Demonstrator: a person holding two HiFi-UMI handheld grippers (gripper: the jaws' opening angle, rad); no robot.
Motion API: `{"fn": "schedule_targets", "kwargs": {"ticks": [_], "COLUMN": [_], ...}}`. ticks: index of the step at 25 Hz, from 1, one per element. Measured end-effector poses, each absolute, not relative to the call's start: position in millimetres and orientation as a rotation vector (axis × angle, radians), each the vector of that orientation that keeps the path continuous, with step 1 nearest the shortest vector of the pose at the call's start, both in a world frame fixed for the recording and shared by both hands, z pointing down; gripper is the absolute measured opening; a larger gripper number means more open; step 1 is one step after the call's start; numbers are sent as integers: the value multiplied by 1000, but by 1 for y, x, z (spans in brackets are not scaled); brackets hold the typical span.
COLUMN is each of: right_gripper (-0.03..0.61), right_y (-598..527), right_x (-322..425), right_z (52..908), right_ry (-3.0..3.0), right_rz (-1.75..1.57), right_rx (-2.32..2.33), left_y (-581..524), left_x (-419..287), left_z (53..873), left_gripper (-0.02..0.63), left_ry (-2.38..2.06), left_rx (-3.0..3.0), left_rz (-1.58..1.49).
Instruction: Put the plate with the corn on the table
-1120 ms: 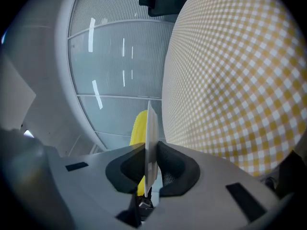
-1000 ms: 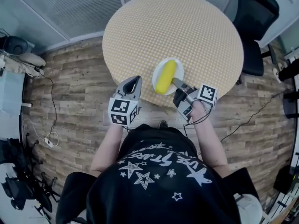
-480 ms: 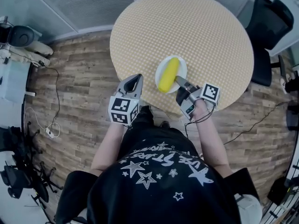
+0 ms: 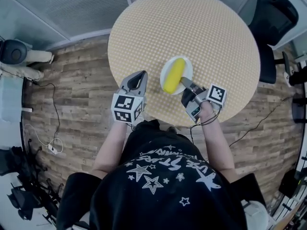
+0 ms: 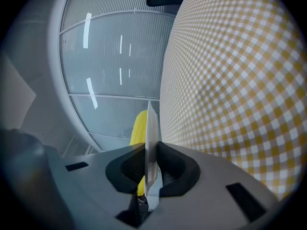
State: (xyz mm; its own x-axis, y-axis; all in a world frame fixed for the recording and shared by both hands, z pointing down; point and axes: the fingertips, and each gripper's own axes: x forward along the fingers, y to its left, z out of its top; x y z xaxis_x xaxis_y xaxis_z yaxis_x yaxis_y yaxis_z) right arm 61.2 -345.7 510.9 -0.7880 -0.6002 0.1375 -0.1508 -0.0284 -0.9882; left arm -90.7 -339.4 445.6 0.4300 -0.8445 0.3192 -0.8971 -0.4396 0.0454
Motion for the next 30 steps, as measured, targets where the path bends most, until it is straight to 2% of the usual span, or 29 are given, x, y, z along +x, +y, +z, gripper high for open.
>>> {"fn": "schedule_targets", "kwargs": {"ticks": [19, 30], "right_gripper": [48, 48], "right_y": [-449, -507], "right_x": [13, 10], "right_z": [540, 557], "right_ry": [1839, 1790], "right_rz": [-1848, -1823], "right_rx": [-933, -1010], "left_y": [-463, -520], "left_x": [-140, -134], "left_z": [470, 486], "left_gripper": [8, 8], "left_ry": [-1375, -1277], "left_rx": [2529, 2573], "left_rz": [400, 414]}}
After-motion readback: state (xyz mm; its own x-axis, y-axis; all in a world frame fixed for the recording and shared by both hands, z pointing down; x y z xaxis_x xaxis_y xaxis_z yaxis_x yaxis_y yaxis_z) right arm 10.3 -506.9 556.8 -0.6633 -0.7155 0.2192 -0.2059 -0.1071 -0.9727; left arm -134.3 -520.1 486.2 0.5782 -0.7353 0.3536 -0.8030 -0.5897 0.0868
